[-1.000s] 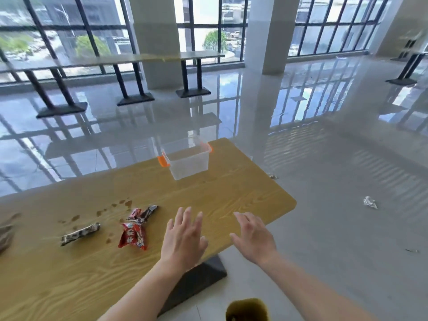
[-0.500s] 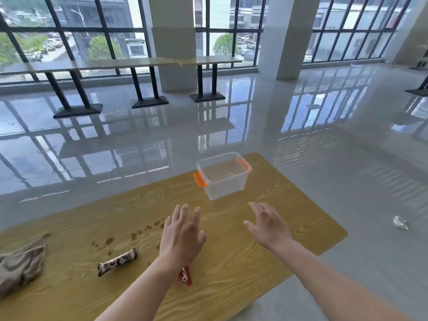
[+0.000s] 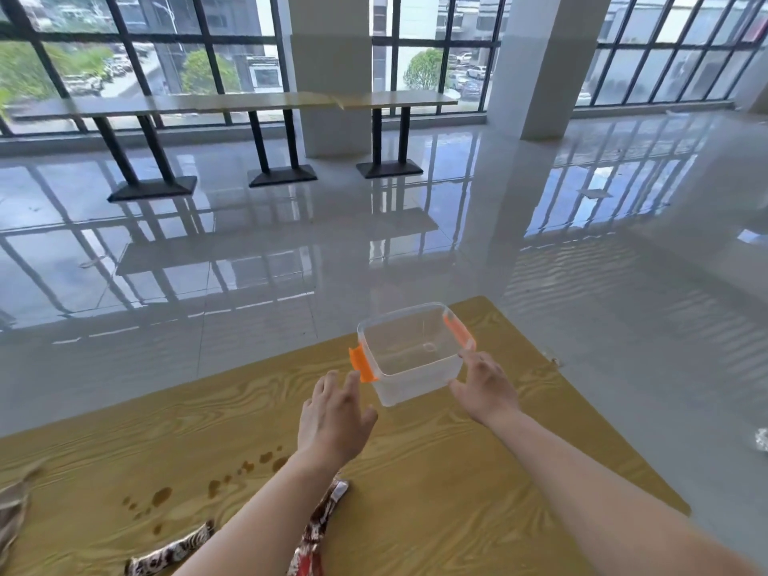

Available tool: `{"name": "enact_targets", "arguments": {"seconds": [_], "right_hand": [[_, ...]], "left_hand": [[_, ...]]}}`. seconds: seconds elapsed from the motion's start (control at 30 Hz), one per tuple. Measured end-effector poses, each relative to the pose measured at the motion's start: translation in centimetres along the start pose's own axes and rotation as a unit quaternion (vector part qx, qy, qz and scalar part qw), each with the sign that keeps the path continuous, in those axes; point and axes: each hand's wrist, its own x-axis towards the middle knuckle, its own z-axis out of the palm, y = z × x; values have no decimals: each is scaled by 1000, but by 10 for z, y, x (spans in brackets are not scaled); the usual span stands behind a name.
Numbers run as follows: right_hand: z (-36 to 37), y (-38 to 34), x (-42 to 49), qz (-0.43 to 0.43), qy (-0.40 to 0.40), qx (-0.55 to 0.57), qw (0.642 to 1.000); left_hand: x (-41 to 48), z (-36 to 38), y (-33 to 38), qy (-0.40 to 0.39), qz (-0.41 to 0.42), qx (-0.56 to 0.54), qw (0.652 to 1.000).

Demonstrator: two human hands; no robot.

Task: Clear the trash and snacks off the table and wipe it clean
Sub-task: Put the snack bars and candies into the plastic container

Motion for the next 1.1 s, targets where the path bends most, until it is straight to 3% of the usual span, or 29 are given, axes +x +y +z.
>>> {"name": "enact_targets", "arguments": {"seconds": [0.13, 0.5, 0.73, 1.1], "right_hand": [[5, -1, 46, 7, 3, 40, 999], [22, 22, 202, 24, -60, -44, 997], [30, 26, 246, -28, -24, -78, 996], [37, 18, 246, -72, 3, 30, 997]], "left_hand": [[38, 6, 0, -22, -76, -88, 993], [176, 43, 15, -46, -204, -233, 950], [218, 64, 22, -13, -223, -328, 918], [207, 51, -6, 59, -214, -361, 906]]}}
